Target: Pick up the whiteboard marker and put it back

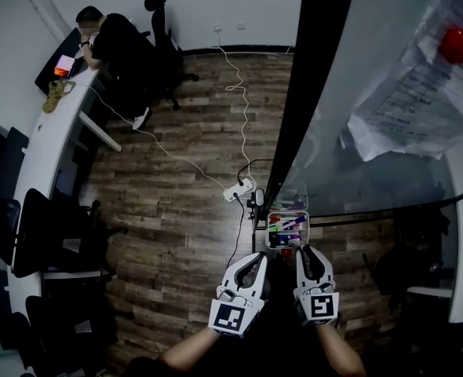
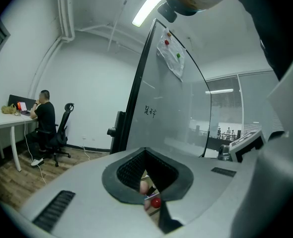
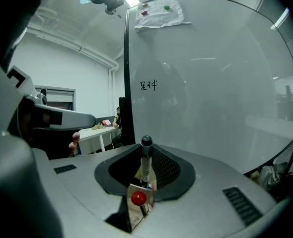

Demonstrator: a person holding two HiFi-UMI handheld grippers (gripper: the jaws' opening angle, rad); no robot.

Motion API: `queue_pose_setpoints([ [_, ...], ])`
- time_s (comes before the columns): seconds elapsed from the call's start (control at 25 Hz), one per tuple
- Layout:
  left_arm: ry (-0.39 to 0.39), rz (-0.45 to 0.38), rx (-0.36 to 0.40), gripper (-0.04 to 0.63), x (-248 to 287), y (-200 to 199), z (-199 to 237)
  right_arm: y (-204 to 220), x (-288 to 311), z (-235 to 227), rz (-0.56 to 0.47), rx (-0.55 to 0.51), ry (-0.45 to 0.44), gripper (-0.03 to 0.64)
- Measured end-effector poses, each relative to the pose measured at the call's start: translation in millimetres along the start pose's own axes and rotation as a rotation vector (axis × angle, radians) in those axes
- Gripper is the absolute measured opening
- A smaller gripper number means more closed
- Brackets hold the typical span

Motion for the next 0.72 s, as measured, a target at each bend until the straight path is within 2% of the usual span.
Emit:
queue_pose_setpoints([
  [0.16,0.0,0.007,-0.003,0.008,2,1,0,16,1,-2,0.051,-0.045,-0.023,0.077],
  [0.32,0.008,0.021,0.017,0.008,1,5,2,17,6,-2,0.034,-0.045,-0.022,0.077],
  [0.48,0.004,0.024,0.016,0.008,1,5,4,25,8,-2,0.077,-0.044,-0.027,0.077],
  [0.72,-0.007,0.015,-0.007,0.008,4,3,4,27,11,1,0.061,-0.055,-0.043,0.077],
])
Point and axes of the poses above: the fingertips, and each gripper's own axes: x forward along the fingers, z to its left, y out of its underside, the point moved 2 cm from there along -x, backward along the fingers, and after that the axes turned 12 degrees about -z, right-handed, at the moved point
